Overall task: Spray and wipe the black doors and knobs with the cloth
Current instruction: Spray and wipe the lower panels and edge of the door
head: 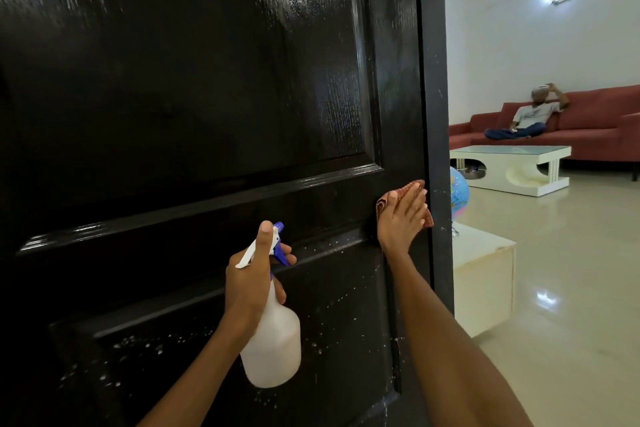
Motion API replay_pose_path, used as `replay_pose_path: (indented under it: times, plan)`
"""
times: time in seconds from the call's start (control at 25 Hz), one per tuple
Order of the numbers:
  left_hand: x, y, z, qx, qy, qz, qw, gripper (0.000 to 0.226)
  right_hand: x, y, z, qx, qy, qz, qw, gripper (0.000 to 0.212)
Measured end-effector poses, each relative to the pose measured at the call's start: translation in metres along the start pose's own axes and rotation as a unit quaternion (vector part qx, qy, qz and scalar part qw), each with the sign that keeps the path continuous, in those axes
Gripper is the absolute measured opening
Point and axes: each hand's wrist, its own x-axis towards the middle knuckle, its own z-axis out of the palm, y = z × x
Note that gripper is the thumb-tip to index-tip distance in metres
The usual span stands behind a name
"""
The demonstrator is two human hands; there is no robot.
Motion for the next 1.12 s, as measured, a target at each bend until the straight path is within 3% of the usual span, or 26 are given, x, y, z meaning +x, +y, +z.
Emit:
replay_pose_path:
  times: [0.12,0.28,0.4,0.48,0.52,0.56,0.6,0.68,0.72,0.8,0.88,1.12]
  plan:
    - [-0.008,-0.003,-0.017,0.005,0.009,-0.012,1.000,0.066,-0.029,-0.024,0.018,0.021,0.001,-0.013,1.000,0.069]
    - [-0.023,-0.005,-0.050,0.010,0.034,-0.008,0.999,0.065,-0.116,-0.066,0.060,-0.044,-0.020,-0.222,0.974,0.071]
    - [-0.030,-0.003,-0.072,0.020,0.057,-0.003,0.998,0.068,-0.161,-0.095,0.080,-0.133,-0.060,-0.477,0.867,0.070]
    - [-0.033,-0.002,-0.086,0.023,0.066,0.000,0.998,0.068,-0.152,-0.097,0.078,-0.167,-0.057,-0.569,0.803,0.071]
    - [-0.035,-0.002,-0.092,0.025,0.068,0.001,0.997,0.068,-0.139,-0.091,0.073,-0.180,-0.044,-0.575,0.797,0.071]
    - [-0.036,-0.003,-0.099,0.027,0.072,0.002,0.997,0.067,-0.127,-0.082,0.066,-0.185,-0.032,-0.548,0.815,0.072]
    - [-0.037,-0.003,-0.106,0.030,0.078,0.001,0.996,0.067,-0.115,-0.069,0.059,-0.174,-0.020,-0.484,0.857,0.072]
    - [-0.040,-0.007,-0.121,0.031,0.093,0.000,0.995,0.067,-0.099,-0.049,0.049,-0.104,0.000,-0.262,0.959,0.071]
    - [-0.041,-0.009,-0.129,0.031,0.098,-0.002,0.995,0.067,-0.095,-0.049,0.048,-0.053,0.004,-0.149,0.987,0.070]
    - [-0.044,-0.014,-0.143,0.030,0.109,-0.009,0.994,0.066,-0.100,-0.069,0.055,0.045,0.014,-0.007,0.999,0.069]
    - [-0.048,-0.017,-0.158,0.029,0.123,-0.016,0.992,0.064,-0.121,-0.092,0.069,0.072,0.019,-0.003,0.997,0.069]
    - [-0.066,-0.017,-0.218,0.025,0.176,-0.018,0.984,0.062,-0.254,-0.152,0.126,-0.044,-0.001,-0.259,0.965,0.070]
